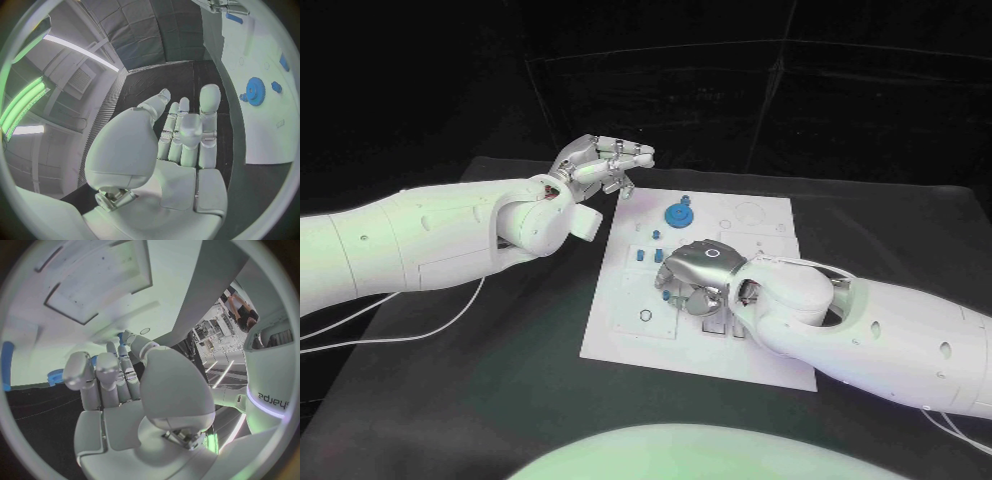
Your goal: Assemble the parts on the task board
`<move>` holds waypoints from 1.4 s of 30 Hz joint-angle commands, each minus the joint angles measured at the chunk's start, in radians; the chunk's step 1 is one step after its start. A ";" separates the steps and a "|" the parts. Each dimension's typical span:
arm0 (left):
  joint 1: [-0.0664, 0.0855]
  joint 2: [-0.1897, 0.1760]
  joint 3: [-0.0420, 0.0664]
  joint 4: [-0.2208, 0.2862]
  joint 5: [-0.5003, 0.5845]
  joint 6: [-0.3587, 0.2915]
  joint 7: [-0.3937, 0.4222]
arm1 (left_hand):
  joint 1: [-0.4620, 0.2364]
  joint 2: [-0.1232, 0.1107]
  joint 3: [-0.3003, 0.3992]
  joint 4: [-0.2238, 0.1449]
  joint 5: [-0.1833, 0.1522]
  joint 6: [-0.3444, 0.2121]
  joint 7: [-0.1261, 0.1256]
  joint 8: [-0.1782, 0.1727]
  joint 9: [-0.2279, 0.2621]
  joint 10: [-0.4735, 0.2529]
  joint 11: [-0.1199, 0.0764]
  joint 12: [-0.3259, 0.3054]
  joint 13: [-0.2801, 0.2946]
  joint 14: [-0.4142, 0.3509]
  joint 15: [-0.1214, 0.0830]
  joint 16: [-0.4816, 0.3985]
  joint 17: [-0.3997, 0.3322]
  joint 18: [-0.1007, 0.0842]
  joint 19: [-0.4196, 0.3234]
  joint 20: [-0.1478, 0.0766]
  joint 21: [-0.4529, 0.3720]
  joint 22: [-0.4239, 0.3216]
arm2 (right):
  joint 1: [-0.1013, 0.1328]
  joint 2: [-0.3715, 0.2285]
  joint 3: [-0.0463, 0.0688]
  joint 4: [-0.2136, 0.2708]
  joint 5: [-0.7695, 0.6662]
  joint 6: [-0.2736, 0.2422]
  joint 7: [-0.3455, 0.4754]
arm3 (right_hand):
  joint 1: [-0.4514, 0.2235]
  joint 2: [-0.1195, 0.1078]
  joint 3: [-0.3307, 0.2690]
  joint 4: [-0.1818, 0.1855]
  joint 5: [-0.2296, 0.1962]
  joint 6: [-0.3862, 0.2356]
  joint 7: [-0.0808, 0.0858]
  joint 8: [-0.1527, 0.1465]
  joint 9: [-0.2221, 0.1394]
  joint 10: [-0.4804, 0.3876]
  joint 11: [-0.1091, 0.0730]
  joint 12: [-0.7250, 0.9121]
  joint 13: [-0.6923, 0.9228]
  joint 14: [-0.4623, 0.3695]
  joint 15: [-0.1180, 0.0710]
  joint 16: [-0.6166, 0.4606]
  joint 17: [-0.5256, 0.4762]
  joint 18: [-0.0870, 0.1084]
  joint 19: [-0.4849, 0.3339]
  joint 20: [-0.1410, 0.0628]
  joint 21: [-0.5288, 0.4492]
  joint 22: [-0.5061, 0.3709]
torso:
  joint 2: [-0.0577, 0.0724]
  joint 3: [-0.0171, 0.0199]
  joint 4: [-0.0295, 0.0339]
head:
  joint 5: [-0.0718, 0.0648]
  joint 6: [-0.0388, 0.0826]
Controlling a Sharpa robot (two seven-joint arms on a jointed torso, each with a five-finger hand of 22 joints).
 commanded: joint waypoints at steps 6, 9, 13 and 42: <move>0.001 -0.001 0.001 0.000 0.004 0.017 -0.004 | -0.005 0.004 -0.004 0.000 0.001 -0.005 0.003 0.004 -0.001 -0.003 0.002 0.006 0.001 -0.004 0.001 0.000 -0.001 0.006 -0.004 0.001 -0.004 -0.001 | 0.001 -0.053 0.001 0.050 0.031 -0.105 0.032 | -0.011 -0.003 -0.018 0.005 0.002 -0.004 0.001 0.000 0.003 -0.016 0.002 0.015 0.003 -0.007 0.001 -0.008 -0.017 0.020 -0.010 0.004 -0.011 -0.013 | -0.001 0.0012 -0.0014 | -0.002 0.008; 0.001 -0.002 0.001 0.000 0.004 0.018 -0.006 | -0.005 0.004 -0.005 0.000 0.001 -0.006 0.004 0.004 -0.001 -0.004 0.003 0.007 0.001 -0.004 0.001 0.000 -0.001 0.006 -0.005 0.001 -0.006 -0.003 | 0.002 -0.092 0.003 0.080 0.050 -0.121 0.032 | -0.017 -0.005 -0.029 0.008 0.006 -0.005 0.001 0.000 0.003 -0.017 0.002 0.024 0.005 -0.006 0.001 -0.007 -0.017 0.020 -0.008 0.004 -0.012 -0.013 | -0.002 0.0003 -0.0008 | -0.007 0.016; 0.001 -0.003 0.000 0.000 0.004 0.020 -0.007 | -0.005 0.004 -0.005 0.000 0.001 -0.006 0.004 0.004 -0.001 -0.004 0.003 0.007 0.001 -0.004 0.001 0.000 -0.001 0.006 -0.005 0.001 -0.006 -0.003 | 0.008 -0.149 0.029 0.119 0.075 -0.125 0.019 | -0.018 -0.005 -0.035 0.010 0.010 -0.005 -0.001 0.000 0.004 -0.017 0.000 0.031 0.005 -0.005 0.000 -0.006 -0.019 0.020 -0.005 0.004 -0.011 -0.012 | -0.002 -0.0007 0.0000 | -0.023 0.030; 0.000 0.003 -0.001 -0.004 0.004 0.034 -0.010 | -0.002 0.007 -0.005 -0.001 0.001 -0.005 0.003 0.005 -0.001 -0.004 0.002 0.008 0.001 -0.004 0.001 0.001 0.000 0.006 -0.003 0.001 -0.004 -0.001 | 0.088 -0.285 0.063 0.056 0.070 -0.019 -0.064 | 0.005 0.015 -0.208 0.035 0.061 -0.046 -0.021 0.003 0.006 -0.096 -0.012 0.132 0.006 -0.024 -0.009 -0.034 -0.096 0.030 -0.040 -0.004 -0.066 -0.071 | 0.001 0.0010 0.0008 | -0.065 0.064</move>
